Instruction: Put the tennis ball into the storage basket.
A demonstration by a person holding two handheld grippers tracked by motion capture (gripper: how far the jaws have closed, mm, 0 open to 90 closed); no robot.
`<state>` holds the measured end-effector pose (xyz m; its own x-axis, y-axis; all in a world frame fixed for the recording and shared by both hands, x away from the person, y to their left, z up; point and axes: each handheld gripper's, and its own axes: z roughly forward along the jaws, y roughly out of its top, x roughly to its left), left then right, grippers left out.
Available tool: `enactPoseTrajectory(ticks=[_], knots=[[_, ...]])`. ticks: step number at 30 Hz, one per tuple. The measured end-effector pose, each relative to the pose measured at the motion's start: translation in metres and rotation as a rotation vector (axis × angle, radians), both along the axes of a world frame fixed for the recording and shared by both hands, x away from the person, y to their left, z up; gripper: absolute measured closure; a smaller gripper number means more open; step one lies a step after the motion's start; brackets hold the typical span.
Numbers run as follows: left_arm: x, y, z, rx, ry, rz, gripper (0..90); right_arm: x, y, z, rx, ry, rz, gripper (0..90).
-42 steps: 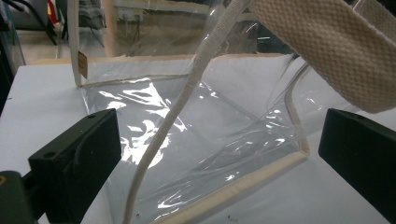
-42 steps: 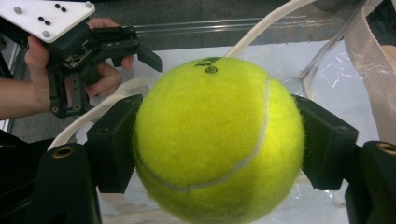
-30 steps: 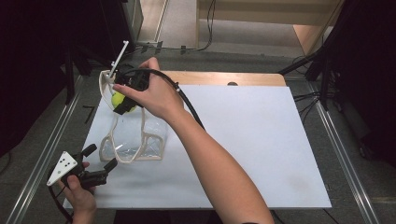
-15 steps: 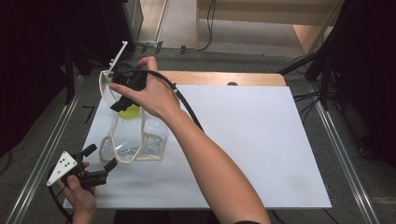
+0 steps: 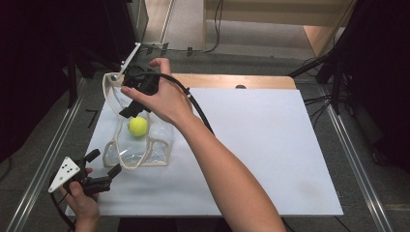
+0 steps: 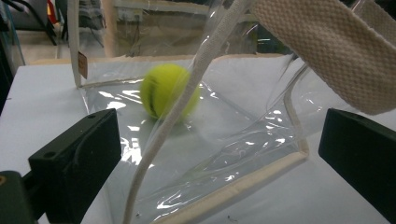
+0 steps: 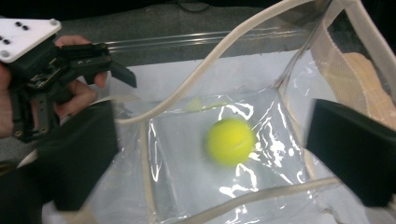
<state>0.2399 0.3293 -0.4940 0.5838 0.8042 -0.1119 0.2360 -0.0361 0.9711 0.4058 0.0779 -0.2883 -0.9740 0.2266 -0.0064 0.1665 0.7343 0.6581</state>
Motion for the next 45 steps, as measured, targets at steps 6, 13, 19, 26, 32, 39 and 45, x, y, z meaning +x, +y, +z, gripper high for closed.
enactPoseTrajectory(ticks=[6,13,19,26,32,39,45], knots=[[0.0,0.0,0.0,0.005,0.002,-0.001,0.0,-0.005,-0.012,0.001,0.003,0.001,-0.013,0.0],[0.0,0.0,0.0,0.005,0.0,-0.001,0.0,-0.009,-0.026,-0.002,0.012,0.001,-0.025,0.0],[0.0,0.0,0.0,0.006,0.001,-0.002,0.0,-0.011,-0.038,-0.006,0.015,0.011,-0.047,0.0],[0.0,0.0,0.0,0.007,0.001,-0.002,0.0,-0.013,-0.05,-0.011,0.03,0.003,-0.052,0.0],[0.0,0.0,0.0,0.005,-0.001,-0.001,0.0,-0.016,-0.061,-0.014,0.032,0.011,-0.071,0.0],[0.0,0.0,0.0,0.005,-0.001,-0.001,0.0,-0.018,-0.072,-0.021,0.032,0.008,-0.079,0.0],[0.0,0.0,0.0,0.007,0.0,-0.002,0.0,-0.019,-0.083,-0.03,0.036,0.017,-0.098,0.0]])
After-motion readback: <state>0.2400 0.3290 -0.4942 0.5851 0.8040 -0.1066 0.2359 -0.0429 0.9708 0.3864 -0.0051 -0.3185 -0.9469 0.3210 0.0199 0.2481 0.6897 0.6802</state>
